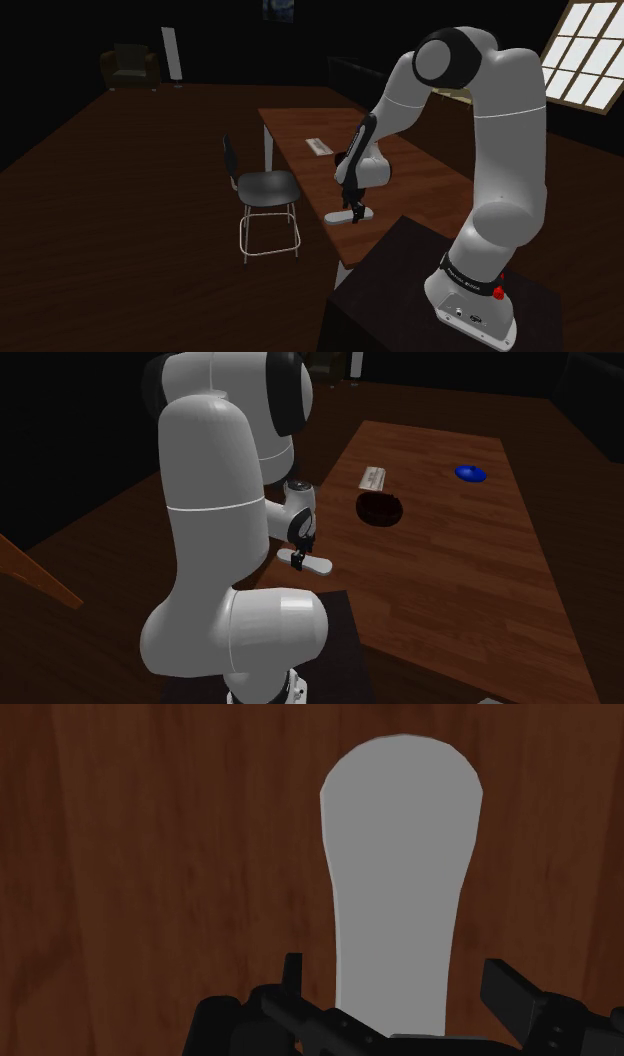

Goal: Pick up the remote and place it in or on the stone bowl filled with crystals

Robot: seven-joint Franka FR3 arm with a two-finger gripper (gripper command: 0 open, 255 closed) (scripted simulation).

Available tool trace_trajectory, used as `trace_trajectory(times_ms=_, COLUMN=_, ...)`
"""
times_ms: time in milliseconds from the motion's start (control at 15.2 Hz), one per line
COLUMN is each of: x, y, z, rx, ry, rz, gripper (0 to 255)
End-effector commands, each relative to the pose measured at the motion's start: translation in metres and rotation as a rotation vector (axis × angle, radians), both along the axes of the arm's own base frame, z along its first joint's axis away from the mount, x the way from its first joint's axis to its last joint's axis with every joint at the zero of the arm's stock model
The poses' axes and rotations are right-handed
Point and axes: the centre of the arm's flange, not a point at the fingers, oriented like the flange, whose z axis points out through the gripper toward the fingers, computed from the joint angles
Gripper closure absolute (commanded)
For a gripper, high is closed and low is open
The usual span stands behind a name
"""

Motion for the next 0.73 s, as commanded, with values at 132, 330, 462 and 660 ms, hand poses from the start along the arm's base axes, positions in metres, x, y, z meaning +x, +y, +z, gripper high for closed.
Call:
trace_trajectory(times_ms=132, x=0.0000, y=0.0002, z=-0.0003, rx=0.000, ry=0.000, rz=0.000, gripper=0)
trace_trajectory(times_ms=330, x=0.0000, y=0.0002, z=-0.0003, rx=0.000, ry=0.000, rz=0.000, gripper=255)
trace_trajectory(times_ms=462, x=0.0000, y=0.0002, z=-0.0003, rx=0.000, ry=0.000, rz=0.000, gripper=255)
trace_trajectory(times_ms=660, x=0.0000, y=0.0002, z=-0.0003, rx=0.000, ry=0.000, rz=0.000, gripper=255)
